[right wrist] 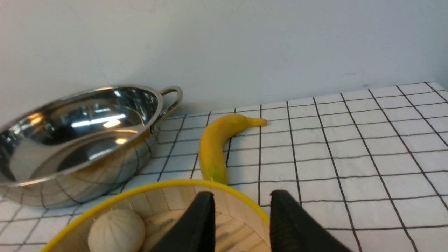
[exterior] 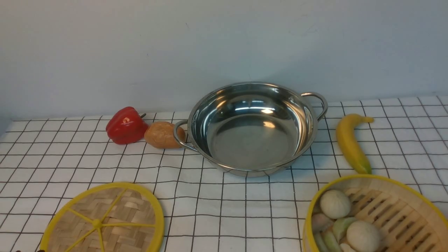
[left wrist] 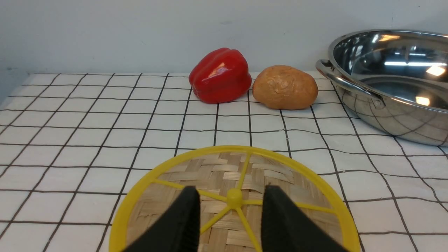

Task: Place the steamer in the pot on the white tablecloth, and put the lid on the steamer.
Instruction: 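Reach for and grasp the rim of the bamboo steamer holding the buns with the right gripper, then place the bamboo steamer basket of food into the steel pot with the right gripper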

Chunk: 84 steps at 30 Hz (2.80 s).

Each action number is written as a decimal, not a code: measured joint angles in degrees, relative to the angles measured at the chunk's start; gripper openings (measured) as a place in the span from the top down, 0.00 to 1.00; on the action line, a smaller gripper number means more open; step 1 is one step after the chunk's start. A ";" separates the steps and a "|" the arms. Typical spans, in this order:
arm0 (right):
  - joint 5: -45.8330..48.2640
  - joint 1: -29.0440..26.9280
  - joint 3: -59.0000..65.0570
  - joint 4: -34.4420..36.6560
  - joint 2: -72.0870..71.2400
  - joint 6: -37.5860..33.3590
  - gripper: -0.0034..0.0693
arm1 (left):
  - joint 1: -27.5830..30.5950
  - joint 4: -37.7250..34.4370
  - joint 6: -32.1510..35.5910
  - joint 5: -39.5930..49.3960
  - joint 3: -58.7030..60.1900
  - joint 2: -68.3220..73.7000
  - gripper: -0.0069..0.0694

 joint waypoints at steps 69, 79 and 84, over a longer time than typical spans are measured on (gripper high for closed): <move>38.07 1.62 -49.23 -3.67 90.46 -11.47 0.87 | 0.00 0.00 -0.43 -0.51 0.00 -0.05 0.59; 53.64 1.62 -71.81 3.62 91.22 -22.97 0.87 | 0.00 0.00 -0.43 -0.51 0.00 -0.05 0.59; 53.28 1.62 -82.93 9.98 95.30 -25.42 0.87 | 0.00 0.00 -0.43 -0.57 0.00 -0.05 0.59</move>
